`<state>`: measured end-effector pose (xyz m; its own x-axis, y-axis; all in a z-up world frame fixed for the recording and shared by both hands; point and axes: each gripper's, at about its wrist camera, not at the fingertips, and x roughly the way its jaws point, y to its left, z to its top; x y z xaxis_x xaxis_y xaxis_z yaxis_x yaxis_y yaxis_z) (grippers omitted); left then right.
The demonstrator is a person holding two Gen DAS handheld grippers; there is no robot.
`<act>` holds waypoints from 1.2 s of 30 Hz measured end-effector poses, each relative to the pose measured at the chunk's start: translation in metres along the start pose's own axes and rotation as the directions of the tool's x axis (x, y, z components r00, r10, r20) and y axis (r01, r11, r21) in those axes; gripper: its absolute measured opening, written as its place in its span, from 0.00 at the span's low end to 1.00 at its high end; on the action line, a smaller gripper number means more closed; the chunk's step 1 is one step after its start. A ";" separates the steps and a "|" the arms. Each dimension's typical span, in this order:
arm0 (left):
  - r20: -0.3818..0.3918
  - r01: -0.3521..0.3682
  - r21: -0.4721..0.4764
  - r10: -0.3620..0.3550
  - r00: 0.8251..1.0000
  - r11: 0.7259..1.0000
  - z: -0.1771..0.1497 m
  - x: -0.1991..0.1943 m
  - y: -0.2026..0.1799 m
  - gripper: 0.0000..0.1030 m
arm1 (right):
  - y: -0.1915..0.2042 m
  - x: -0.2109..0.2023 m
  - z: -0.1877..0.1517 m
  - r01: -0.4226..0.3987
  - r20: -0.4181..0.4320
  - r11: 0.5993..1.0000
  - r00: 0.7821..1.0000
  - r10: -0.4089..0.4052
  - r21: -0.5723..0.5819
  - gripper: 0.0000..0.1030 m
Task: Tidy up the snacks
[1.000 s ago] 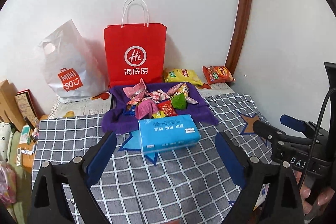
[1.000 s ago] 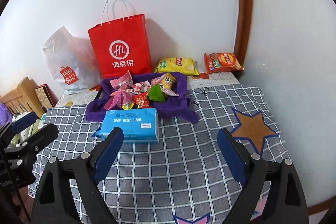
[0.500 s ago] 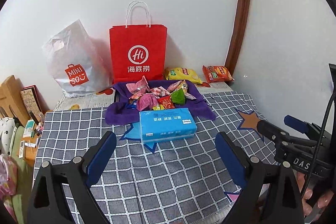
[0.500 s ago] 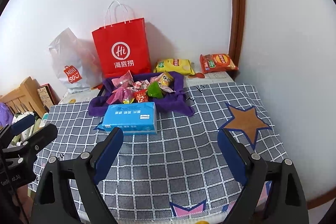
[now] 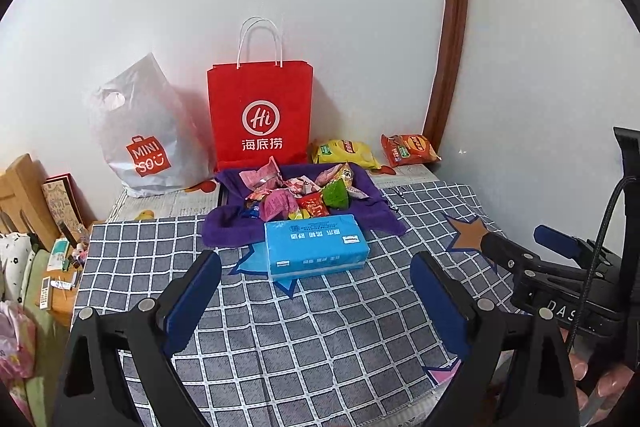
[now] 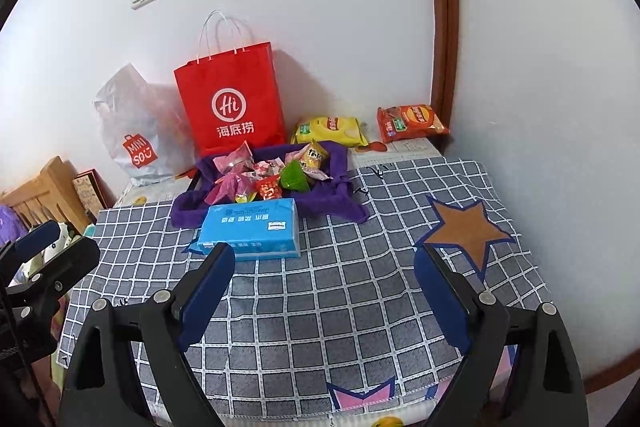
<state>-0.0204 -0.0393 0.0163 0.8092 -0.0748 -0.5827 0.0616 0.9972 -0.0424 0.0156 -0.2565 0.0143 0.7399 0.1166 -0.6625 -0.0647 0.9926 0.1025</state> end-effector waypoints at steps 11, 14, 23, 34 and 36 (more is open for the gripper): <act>-0.008 -0.004 -0.007 0.004 1.000 1.000 -0.004 0.001 -0.001 0.93 | 0.001 -0.002 -0.002 -0.002 0.001 1.000 1.000 0.002 -0.008 0.88; -0.007 -0.003 -0.013 0.003 1.000 1.000 -0.003 0.001 0.000 0.93 | 0.001 -0.003 -0.002 -0.004 0.004 1.000 1.000 0.004 -0.013 0.88; -0.003 -0.008 -0.015 0.008 1.000 1.000 -0.003 0.001 0.002 0.93 | 0.004 -0.003 -0.003 -0.012 0.004 1.000 1.000 0.012 -0.020 0.88; -0.001 -0.010 -0.018 0.010 1.000 1.000 -0.003 0.000 0.003 0.93 | 0.007 -0.004 -0.003 -0.020 0.008 1.000 1.000 0.020 -0.022 0.88; -0.001 -0.009 -0.018 0.009 1.000 1.000 -0.004 0.000 0.003 0.93 | 0.008 -0.005 -0.003 -0.023 0.010 0.999 1.000 0.023 -0.022 0.88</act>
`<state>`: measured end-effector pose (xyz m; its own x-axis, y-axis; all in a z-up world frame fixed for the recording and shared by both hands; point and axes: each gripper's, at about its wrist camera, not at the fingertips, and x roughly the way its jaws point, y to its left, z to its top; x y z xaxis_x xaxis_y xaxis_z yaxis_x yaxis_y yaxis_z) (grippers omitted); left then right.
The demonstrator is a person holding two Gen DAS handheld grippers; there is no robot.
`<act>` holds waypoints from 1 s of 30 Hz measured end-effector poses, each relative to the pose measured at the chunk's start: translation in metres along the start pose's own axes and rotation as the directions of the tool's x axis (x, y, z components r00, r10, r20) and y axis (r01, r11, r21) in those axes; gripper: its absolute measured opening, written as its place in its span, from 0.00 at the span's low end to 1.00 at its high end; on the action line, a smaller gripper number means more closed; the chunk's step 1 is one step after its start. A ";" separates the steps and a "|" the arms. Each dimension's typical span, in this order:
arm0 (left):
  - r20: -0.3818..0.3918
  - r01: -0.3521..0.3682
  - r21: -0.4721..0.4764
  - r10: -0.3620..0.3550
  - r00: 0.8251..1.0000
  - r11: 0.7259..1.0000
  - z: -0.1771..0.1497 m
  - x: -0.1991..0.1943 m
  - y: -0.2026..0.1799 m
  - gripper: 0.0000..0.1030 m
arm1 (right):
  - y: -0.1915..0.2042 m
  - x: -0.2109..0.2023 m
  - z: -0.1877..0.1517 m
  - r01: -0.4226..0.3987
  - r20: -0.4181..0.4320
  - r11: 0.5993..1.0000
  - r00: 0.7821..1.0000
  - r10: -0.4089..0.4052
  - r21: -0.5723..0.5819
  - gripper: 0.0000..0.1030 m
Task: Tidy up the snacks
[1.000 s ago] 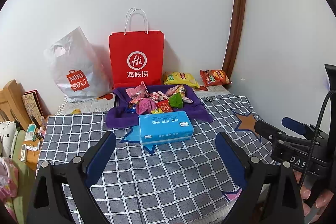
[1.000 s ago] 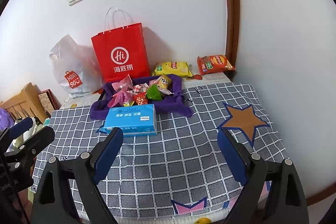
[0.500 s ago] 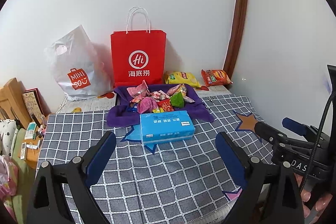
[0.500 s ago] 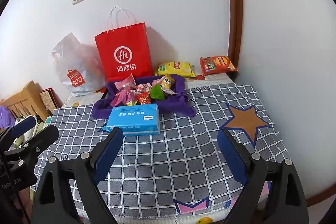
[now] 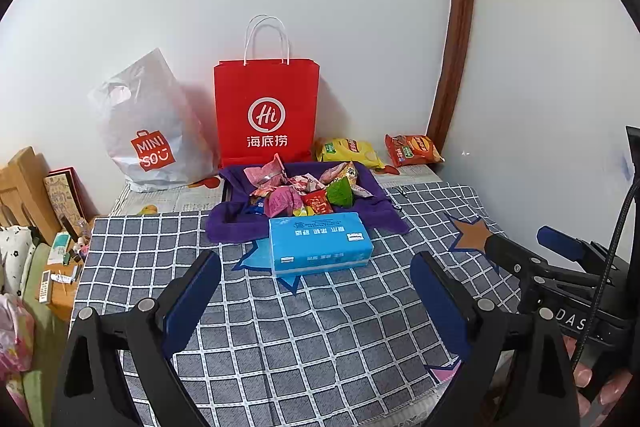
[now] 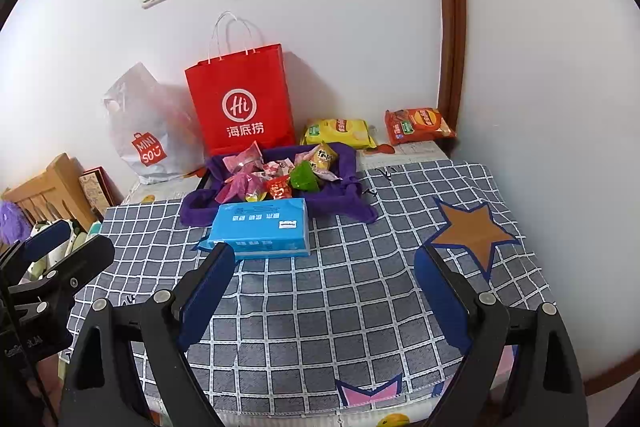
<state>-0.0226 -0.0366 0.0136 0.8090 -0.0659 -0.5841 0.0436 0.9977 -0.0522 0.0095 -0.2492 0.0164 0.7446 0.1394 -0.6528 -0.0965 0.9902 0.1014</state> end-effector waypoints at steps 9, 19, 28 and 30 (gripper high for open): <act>0.000 -0.001 -0.001 0.001 1.000 1.000 0.000 0.000 0.000 0.93 | 0.000 -0.001 0.000 -0.003 0.002 1.000 1.000 0.003 0.000 0.88; 0.001 -0.002 0.000 0.002 1.000 1.000 0.000 0.000 0.000 0.93 | 0.000 -0.003 0.001 -0.007 0.004 1.000 1.000 0.007 0.003 0.88; 0.001 -0.002 0.000 0.002 1.000 1.000 0.000 0.000 -0.001 0.93 | -0.001 -0.004 0.001 -0.008 0.005 1.000 1.000 0.008 0.002 0.88; 0.001 -0.002 -0.001 0.002 1.000 1.000 -0.001 0.000 -0.001 0.93 | -0.001 -0.004 0.001 -0.007 0.006 1.000 1.000 0.007 0.004 0.88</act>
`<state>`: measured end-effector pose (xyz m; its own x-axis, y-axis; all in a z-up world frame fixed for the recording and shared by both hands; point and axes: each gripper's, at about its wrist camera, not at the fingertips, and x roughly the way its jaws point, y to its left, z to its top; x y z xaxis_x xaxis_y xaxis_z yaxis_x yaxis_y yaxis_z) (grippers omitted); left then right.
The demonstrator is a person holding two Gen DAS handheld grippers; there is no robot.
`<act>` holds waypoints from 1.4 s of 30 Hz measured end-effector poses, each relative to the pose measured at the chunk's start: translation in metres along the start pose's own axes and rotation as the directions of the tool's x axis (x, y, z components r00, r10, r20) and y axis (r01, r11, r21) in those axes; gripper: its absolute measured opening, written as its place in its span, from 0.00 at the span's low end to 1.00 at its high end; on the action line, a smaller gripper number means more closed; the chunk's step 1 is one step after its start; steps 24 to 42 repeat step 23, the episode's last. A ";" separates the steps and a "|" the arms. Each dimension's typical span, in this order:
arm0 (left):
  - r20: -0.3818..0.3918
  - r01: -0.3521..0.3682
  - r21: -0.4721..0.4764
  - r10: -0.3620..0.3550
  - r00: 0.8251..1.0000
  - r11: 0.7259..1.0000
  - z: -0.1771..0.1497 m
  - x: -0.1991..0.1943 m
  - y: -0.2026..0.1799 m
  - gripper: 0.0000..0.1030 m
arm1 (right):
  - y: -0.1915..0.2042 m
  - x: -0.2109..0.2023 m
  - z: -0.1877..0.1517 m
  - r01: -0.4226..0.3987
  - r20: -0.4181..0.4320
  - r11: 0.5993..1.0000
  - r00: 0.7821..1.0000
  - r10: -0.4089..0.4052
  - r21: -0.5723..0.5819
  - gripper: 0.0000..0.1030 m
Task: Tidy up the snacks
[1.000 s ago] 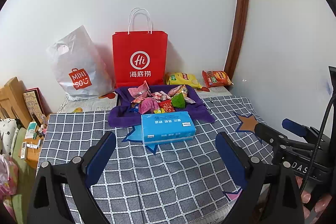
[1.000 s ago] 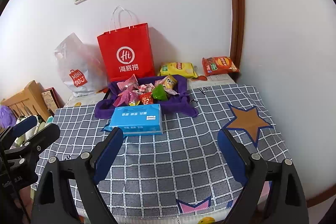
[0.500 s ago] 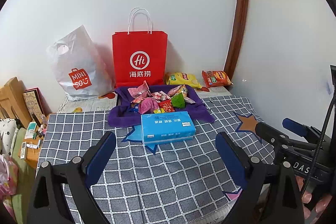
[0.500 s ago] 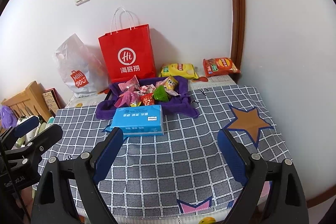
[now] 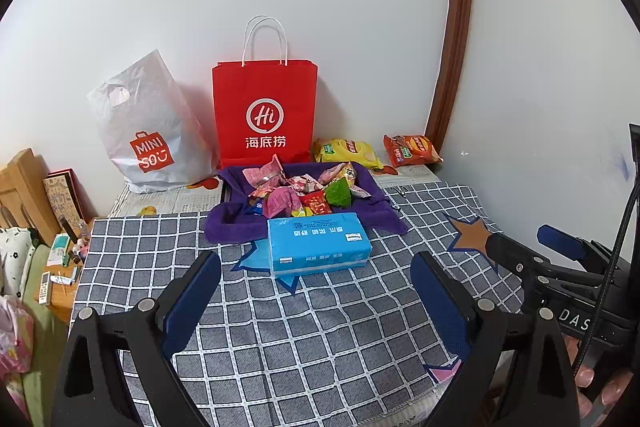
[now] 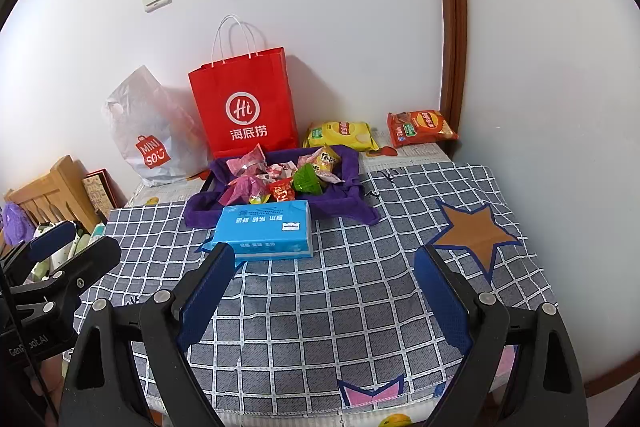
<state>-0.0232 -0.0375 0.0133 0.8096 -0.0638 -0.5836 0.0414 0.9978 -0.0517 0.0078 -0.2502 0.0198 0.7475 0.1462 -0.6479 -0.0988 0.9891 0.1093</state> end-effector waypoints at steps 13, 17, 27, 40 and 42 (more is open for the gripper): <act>0.000 0.001 0.001 -0.001 1.000 1.000 0.000 0.000 0.000 0.93 | 0.002 0.000 0.002 -0.005 -0.001 1.000 1.000 0.005 -0.004 0.88; 0.000 0.001 0.001 -0.001 1.000 1.000 0.000 0.000 0.000 0.93 | 0.003 0.000 0.002 -0.005 -0.002 1.000 1.000 0.005 -0.005 0.88; 0.007 -0.001 0.001 0.001 1.000 1.000 0.001 0.000 0.000 0.93 | 0.004 0.001 0.002 -0.009 0.003 1.000 1.000 0.009 -0.014 0.88; 0.007 -0.001 0.001 0.001 1.000 1.000 0.001 0.000 0.000 0.93 | 0.004 0.001 0.002 -0.009 0.003 1.000 1.000 0.009 -0.014 0.88; 0.007 -0.001 0.001 0.001 1.000 1.000 0.001 0.000 0.000 0.93 | 0.004 0.001 0.002 -0.009 0.003 1.000 1.000 0.009 -0.014 0.88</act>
